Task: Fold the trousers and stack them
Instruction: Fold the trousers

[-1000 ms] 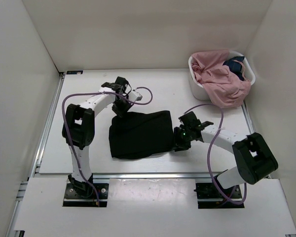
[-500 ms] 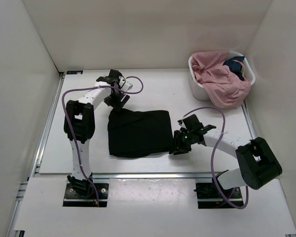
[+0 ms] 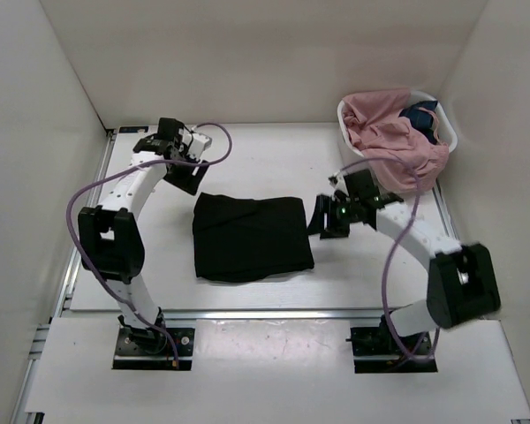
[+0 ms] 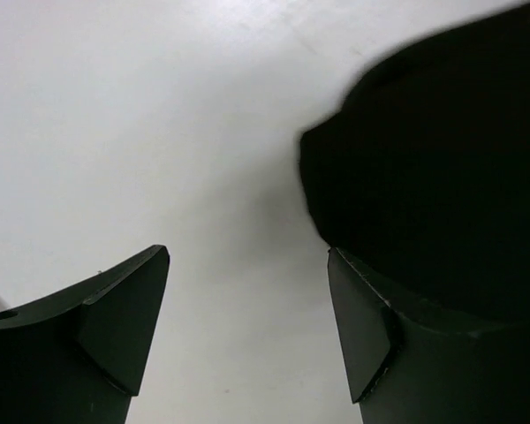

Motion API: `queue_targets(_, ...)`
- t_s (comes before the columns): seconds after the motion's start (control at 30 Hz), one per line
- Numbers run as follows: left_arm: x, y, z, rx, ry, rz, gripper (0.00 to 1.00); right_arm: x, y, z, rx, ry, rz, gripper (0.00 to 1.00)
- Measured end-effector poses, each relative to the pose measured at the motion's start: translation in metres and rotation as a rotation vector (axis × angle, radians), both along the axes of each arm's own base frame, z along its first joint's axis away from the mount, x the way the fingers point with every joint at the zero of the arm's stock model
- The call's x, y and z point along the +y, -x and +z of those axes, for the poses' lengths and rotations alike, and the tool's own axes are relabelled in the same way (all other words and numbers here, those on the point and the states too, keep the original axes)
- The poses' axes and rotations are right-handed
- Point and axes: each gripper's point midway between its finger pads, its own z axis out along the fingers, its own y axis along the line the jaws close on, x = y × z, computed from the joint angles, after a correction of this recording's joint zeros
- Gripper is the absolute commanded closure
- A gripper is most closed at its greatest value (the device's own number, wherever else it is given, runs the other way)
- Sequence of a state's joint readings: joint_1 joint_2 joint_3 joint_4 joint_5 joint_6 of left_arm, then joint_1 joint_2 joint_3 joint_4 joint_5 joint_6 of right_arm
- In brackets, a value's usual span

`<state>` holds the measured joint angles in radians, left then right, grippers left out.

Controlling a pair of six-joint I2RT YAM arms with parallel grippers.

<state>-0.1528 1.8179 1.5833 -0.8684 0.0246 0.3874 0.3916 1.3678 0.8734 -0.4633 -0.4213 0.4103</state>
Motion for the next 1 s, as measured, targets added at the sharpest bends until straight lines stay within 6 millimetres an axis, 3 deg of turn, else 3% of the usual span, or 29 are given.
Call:
queue_targets(0.07, -0.010, 0.017, -0.005, 0.031, 0.032, -0.038, 0.16, 0.004, -0.034, -0.002, -0.004, -0.003, -0.034, 0.30)
queue_targets(0.17, -0.027, 0.033, -0.033, 0.124, 0.082, -0.092, 0.19, 0.015, -0.084, -0.016, 0.000, -0.011, -0.063, 0.27)
queue_targets(0.3, -0.034, 0.040, -0.078, 0.258, 0.115, -0.099, 0.40, 0.028, -0.125, -0.044, 0.029, -0.022, -0.087, 0.27)
queue_targets(0.37, -0.032, 0.038, -0.095, 0.304, 0.127, -0.082, 0.57, 0.029, -0.132, -0.059, 0.058, -0.020, -0.106, 0.33)
queue_targets(0.47, -0.029, 0.028, -0.105, 0.331, 0.151, -0.050, 0.68, 0.029, -0.137, -0.071, 0.098, -0.040, -0.142, 0.66)
queue_targets(0.53, -0.028, 0.018, -0.101, 0.315, 0.166, -0.037, 0.68, 0.027, -0.144, -0.073, 0.106, -0.056, -0.181, 0.93)
queue_targets(0.57, -0.028, 0.012, -0.098, 0.300, 0.171, -0.036, 0.70, 0.025, -0.148, -0.074, 0.108, -0.066, -0.203, 0.99)
queue_targets(0.63, -0.027, 0.001, -0.090, 0.268, 0.184, -0.027, 0.70, 0.022, -0.155, -0.074, 0.114, -0.086, -0.246, 1.00)
queue_targets(0.8, -0.025, -0.023, -0.071, 0.201, 0.217, 0.000, 0.50, 0.014, -0.170, -0.072, 0.102, -0.118, -0.322, 1.00)
queue_targets(0.83, -0.025, -0.027, -0.069, 0.192, 0.228, 0.003, 0.49, 0.013, -0.173, -0.072, 0.094, -0.120, -0.328, 0.99)
queue_targets(0.87, -0.025, -0.030, -0.066, 0.183, 0.237, 0.008, 0.47, 0.013, -0.174, -0.071, 0.090, -0.120, -0.329, 0.63)
queue_targets(0.9, -0.025, -0.031, -0.064, 0.178, 0.243, 0.012, 0.47, 0.013, -0.174, -0.070, 0.093, -0.122, -0.326, 0.47)
queue_targets(0.97, -0.024, -0.034, -0.063, 0.169, 0.250, 0.017, 0.45, 0.013, -0.174, -0.066, 0.085, -0.114, -0.299, 0.32)
queue_targets(1.0, -0.023, -0.034, -0.063, 0.170, 0.251, 0.019, 0.45, 0.013, -0.175, -0.063, 0.075, -0.108, -0.285, 0.32)
